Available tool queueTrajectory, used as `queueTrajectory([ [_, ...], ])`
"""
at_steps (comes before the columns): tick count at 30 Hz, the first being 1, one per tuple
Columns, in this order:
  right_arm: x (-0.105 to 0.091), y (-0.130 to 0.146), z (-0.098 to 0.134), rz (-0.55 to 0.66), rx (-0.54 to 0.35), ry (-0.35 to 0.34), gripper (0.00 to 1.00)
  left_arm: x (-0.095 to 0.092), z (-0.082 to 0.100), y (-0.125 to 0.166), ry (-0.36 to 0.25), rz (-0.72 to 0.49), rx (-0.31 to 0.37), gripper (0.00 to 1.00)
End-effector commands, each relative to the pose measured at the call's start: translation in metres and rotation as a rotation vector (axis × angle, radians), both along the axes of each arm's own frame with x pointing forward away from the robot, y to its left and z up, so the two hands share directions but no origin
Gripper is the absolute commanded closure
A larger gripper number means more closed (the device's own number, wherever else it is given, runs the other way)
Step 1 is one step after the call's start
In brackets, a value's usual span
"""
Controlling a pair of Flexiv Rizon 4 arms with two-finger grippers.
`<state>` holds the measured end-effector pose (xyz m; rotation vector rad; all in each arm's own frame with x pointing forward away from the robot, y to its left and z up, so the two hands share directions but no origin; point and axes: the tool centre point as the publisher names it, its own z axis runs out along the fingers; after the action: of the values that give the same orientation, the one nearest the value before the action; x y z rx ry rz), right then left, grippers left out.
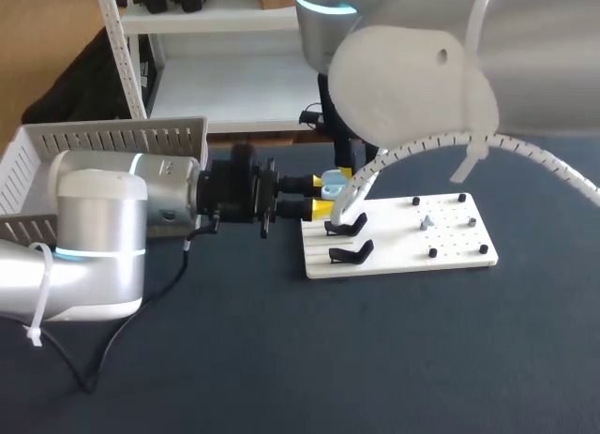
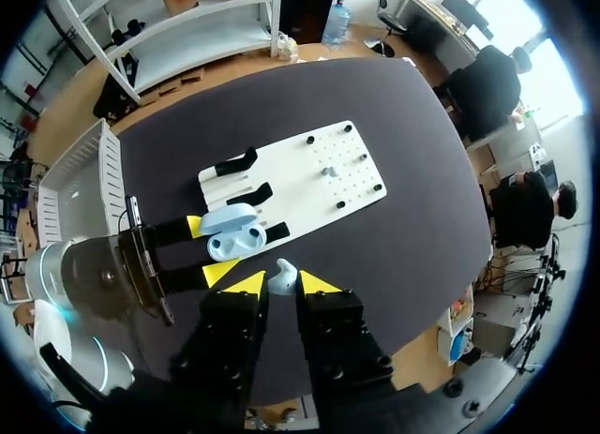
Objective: Pick up each earbud case from the left stands, insert the matching earbuds, close the lid, and place the case in the box.
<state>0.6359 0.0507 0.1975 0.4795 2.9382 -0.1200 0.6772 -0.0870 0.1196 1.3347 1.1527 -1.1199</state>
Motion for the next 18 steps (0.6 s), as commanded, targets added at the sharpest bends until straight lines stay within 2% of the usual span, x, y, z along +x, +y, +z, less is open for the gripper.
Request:
queueTrajectory([
  [1,0.004,0.007,-0.002,0.005,-0.01,0.006,1.0,0.001,-0.001,-0.001,-0.002,0.002,-0.002,1.0],
  [18,0.013,0.016,-0.013,0.026,-0.014,0.02,1.0,0.001,-0.001,-0.001,-0.002,0.002,-0.002,1.0],
])
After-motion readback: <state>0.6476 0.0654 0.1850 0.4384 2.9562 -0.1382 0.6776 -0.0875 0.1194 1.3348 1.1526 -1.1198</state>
